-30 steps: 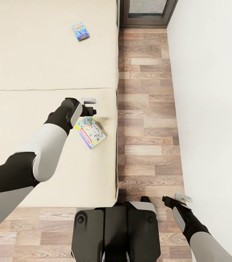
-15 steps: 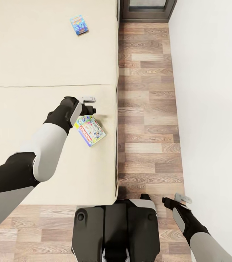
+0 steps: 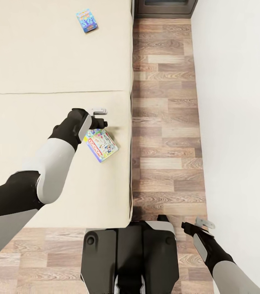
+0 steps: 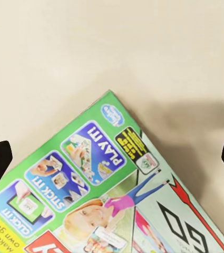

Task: Put all the toys in the child's room - the three board games (two on the bed and one on the table), the two jigsaw puzzles on the table, and the tennis ball on the table - inside the toy box on the table in the child's room.

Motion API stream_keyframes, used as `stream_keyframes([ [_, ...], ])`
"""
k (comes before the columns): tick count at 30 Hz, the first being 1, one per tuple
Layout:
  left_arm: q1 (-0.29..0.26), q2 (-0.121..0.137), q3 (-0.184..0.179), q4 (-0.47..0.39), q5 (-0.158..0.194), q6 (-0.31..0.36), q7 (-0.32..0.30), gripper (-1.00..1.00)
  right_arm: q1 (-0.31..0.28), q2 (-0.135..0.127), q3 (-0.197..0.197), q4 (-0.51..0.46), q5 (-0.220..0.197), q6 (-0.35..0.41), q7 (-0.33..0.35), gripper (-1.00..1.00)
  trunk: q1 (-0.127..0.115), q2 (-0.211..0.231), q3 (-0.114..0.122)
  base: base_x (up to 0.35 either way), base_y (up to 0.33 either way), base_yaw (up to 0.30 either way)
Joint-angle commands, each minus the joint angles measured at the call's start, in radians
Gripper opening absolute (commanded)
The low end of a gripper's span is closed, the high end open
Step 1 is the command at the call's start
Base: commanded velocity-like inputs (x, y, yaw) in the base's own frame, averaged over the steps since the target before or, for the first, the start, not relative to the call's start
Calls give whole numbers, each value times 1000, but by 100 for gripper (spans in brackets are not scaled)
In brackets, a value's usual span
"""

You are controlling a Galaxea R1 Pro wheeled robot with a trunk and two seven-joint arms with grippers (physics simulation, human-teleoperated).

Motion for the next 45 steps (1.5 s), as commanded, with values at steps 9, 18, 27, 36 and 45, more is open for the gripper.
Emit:
stream_keyframes([
  [9, 0, -3, 7, -1, -10, 4, -3, 100, 0, 0, 2, -2, -10, 5, -4, 100, 1, -2, -16, 0, 0, 0],
  [18, 0, -3, 7, -1, -9, 3, -3, 100, 0, 0, 2, -2, -10, 4, -3, 100, 1, -2, -29, 0, 0, 0],
  [27, 0, -2, 6, -2, -9, 1, -3, 100, 0, 0, 2, -2, -9, 3, -3, 100, 1, -2, -31, 0, 0, 0],
  [36, 0, -3, 5, -1, -9, 0, -3, 100, 0, 0, 2, -2, -9, 3, -3, 100, 1, -2, -32, 0, 0, 0],
  [45, -1, -3, 6, -8, -10, 2, -2, 100, 0, 0, 2, -2, -9, 3, -3, 100, 1, -2, -35, 0, 0, 0],
])
